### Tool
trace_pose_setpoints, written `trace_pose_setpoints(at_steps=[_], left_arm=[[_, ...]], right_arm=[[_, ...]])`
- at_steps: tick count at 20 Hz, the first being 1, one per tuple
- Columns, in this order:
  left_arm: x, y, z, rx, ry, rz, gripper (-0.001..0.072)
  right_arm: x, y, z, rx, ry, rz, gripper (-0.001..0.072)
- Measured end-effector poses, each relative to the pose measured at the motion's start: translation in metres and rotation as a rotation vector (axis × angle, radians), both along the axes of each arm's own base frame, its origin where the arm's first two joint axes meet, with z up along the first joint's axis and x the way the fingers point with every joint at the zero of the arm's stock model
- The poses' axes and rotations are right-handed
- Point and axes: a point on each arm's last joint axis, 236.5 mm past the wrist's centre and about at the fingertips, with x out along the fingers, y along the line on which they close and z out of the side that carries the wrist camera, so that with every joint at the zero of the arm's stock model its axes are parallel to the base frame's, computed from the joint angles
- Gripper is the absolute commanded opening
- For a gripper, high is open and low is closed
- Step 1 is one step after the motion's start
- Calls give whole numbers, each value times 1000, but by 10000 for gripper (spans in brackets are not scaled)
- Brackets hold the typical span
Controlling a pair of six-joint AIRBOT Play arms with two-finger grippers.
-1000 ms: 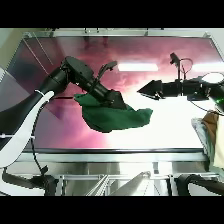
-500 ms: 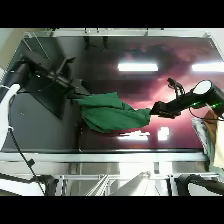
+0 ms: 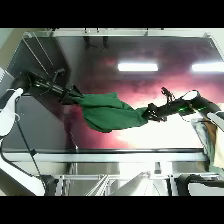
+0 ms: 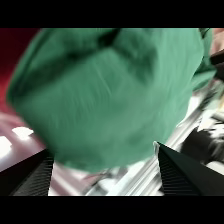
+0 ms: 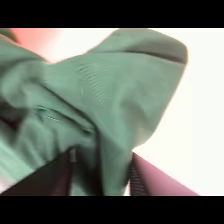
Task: Fold the shirts.
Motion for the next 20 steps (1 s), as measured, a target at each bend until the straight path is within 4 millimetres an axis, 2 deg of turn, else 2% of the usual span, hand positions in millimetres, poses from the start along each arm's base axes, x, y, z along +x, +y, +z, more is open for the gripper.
trace_pose_setpoints(at_steps=[1, 2, 4, 6, 7, 9, 10, 12, 14, 15, 16, 17, 18, 20], left_arm=[[1, -7, -7, -14, 12, -1, 382], [3, -16, -13, -25, 18, -6, 33], [6, -29, -21, -38, 22, -24, 18], [11, -40, -15, -49, -2, -46, 17], [13, -43, -6, -57, -21, -62, 17], [18, -43, 27, -71, -79, -95, 17], [22, -39, 48, -78, -121, -105, 17], [30, -23, 102, -68, -235, -95, 17], [33, -2, 161, -46, -372, -60, 17], [31, 8, 191, -37, -441, -42, 17], [25, 15, 222, -32, -511, -25, 17], [17, 21, 249, -25, -572, -13, 17], [8, 25, 273, -10, -632, -1, 18], [-10, 26, 307, 20, -722, 3, 17]], right_arm=[[4, 7, 1, 39, -14, -5, 220], [9, 12, 3, 69, -30, -12, 21], [15, 19, 7, 116, -63, -12, 24], [19, 23, 15, 151, -93, -4, 23], [21, 23, 22, 164, -116, 4, 23], [39, 12, 54, 189, -209, -8, 23], [54, -2, 77, 186, -284, -32, 23], [85, -44, 139, 156, -472, -116, 23], [106, -102, 224, 87, -711, -246, 22], [106, -128, 264, 50, -816, -302, 22], [98, -149, 304, 14, -913, -345, 23], [87, -163, 335, -16, -988, -373, 22], [73, -172, 362, -45, -1054, -392, 23], [51, -176, 397, -91, -1143, -402, 23]])
